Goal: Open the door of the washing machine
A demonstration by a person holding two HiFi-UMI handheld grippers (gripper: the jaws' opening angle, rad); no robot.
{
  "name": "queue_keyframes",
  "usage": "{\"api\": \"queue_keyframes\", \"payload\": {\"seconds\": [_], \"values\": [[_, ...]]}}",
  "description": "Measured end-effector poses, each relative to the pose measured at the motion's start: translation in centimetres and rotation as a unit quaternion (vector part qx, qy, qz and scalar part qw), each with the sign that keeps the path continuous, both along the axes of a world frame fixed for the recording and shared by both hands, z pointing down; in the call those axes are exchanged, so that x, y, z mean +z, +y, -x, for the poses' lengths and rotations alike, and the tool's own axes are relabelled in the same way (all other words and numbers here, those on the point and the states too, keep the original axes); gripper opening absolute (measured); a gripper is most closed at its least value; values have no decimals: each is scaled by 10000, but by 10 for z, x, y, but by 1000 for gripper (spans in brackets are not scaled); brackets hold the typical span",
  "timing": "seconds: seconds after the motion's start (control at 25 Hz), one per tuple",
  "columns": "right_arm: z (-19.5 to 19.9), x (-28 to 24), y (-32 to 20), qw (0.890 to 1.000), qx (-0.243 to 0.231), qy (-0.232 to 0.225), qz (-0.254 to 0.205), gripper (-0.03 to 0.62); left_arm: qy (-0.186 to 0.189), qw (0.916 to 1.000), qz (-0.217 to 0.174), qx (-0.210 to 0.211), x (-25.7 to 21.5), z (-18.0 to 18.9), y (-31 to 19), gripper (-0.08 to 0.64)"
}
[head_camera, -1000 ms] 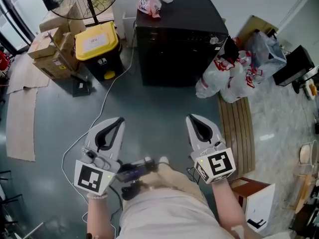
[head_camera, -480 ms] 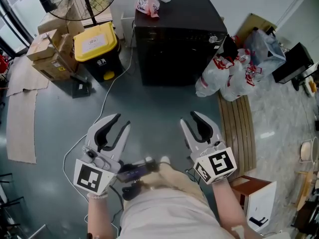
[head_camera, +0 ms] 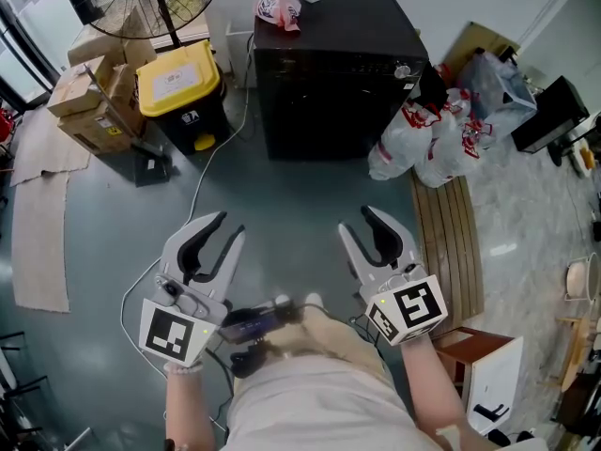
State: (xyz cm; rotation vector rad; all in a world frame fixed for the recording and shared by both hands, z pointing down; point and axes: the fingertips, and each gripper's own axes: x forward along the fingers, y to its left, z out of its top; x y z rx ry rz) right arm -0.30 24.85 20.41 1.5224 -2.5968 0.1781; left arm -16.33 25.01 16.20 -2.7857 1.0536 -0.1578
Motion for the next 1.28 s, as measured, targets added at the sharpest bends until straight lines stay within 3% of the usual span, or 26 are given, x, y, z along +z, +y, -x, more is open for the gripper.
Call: {"api": "queue_keyframes", "payload": {"seconds": [0.44, 0.72, 1.28], "values": [[5, 5, -6, 9991, 425, 33, -10, 153, -96, 9996, -13, 255, 8, 20, -16, 89], [-4, 17, -23, 9987, 501, 44, 120, 153, -180, 9992, -70, 349, 11, 13, -42, 89], [-28, 25, -167, 9999, -64, -74, 106, 153, -136, 9998, 38, 129, 23, -21, -166, 89]]}}
